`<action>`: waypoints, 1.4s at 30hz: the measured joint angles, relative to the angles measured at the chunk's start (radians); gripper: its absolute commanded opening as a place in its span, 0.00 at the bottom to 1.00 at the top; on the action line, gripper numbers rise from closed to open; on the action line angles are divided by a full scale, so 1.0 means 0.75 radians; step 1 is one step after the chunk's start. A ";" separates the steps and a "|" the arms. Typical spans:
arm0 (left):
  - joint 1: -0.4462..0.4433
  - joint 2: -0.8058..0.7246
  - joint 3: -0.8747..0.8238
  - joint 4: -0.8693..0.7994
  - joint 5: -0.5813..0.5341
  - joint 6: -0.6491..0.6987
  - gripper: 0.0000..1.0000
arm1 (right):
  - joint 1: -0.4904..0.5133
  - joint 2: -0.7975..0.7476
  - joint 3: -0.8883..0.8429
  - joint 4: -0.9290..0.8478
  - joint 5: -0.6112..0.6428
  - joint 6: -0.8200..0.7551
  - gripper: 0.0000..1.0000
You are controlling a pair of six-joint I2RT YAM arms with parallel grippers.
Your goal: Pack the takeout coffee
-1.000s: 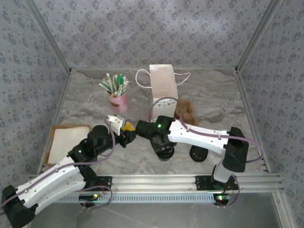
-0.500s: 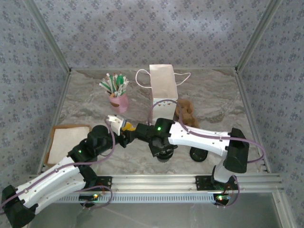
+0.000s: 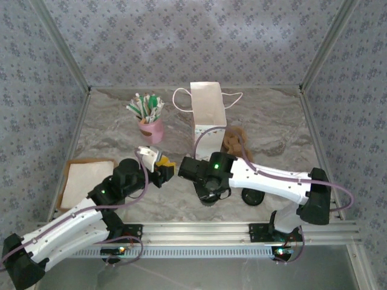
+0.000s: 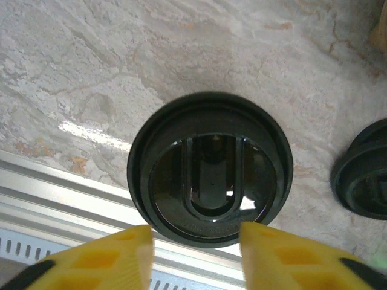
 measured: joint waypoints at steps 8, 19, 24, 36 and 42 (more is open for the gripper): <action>-0.009 0.016 0.000 0.002 0.001 0.000 0.42 | -0.014 -0.009 -0.075 0.053 -0.065 0.010 0.21; -0.014 0.034 0.000 0.021 0.000 0.000 0.42 | -0.030 -0.009 -0.140 0.073 -0.097 0.016 0.21; -0.015 0.034 0.001 0.022 0.000 0.001 0.42 | -0.040 -0.025 -0.163 0.099 -0.113 0.020 0.21; -0.017 0.034 0.001 0.022 0.000 0.001 0.42 | -0.057 -0.059 -0.234 0.160 -0.139 0.020 0.21; -0.017 0.034 0.001 0.022 0.000 0.001 0.42 | -0.057 -0.051 -0.181 0.126 -0.134 0.019 0.30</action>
